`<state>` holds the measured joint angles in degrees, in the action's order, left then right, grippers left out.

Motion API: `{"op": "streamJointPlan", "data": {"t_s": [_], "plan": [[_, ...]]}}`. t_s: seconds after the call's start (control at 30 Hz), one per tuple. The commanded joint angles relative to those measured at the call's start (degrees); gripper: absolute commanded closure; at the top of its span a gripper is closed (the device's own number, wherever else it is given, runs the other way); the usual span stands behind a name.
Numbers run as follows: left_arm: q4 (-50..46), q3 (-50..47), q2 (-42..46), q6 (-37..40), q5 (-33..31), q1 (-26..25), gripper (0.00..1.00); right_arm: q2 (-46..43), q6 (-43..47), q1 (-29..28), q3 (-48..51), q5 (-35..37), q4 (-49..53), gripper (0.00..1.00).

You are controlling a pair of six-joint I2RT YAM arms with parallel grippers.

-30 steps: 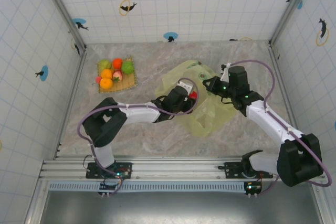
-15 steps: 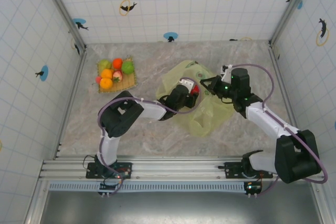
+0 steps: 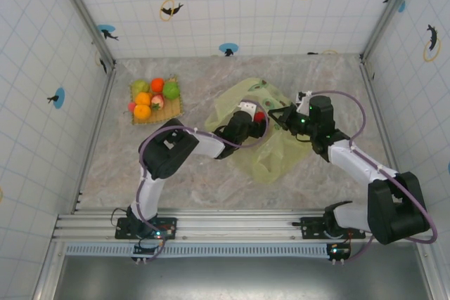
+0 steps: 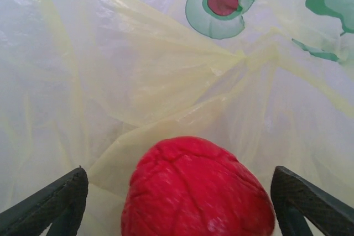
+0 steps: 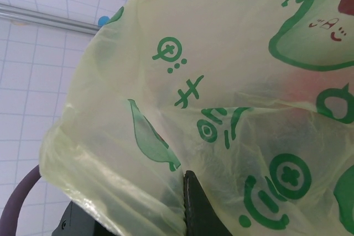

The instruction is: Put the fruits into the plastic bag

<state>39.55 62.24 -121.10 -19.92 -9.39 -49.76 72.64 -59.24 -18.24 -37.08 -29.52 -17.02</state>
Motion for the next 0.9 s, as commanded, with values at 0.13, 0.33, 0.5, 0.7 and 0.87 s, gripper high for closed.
{"op": "streamJointPlan", "data": {"t_s": [0.13, 0.33, 0.5, 0.7, 0.87], "plan": [[-2.2, -7.49, 9.88, -3.9, 7.34, 0.06, 0.09, -0.44, 2.43, 0.49, 1.22, 3.78, 1.04, 1.0], [-11.12, -10.6, 17.24, -6.19, 15.72, -0.43, 0.11, -1.29, 2.37, 0.48, 3.11, 5.23, 0.71, 1.0], [-16.35, -13.63, 23.74, -7.32, 19.15, -0.52, 0.12, -3.28, 3.69, 0.64, 4.25, 7.01, 2.75, 1.0], [-19.22, -16.62, 30.42, -4.47, 31.25, -0.52, 0.16, -3.62, 6.69, 0.66, 3.13, 9.72, 5.43, 1.0], [-22.88, -16.97, 33.95, -3.25, 36.11, -0.47, 0.16, -2.83, 9.77, 0.75, 0.16, 10.95, 8.93, 1.0]]}}
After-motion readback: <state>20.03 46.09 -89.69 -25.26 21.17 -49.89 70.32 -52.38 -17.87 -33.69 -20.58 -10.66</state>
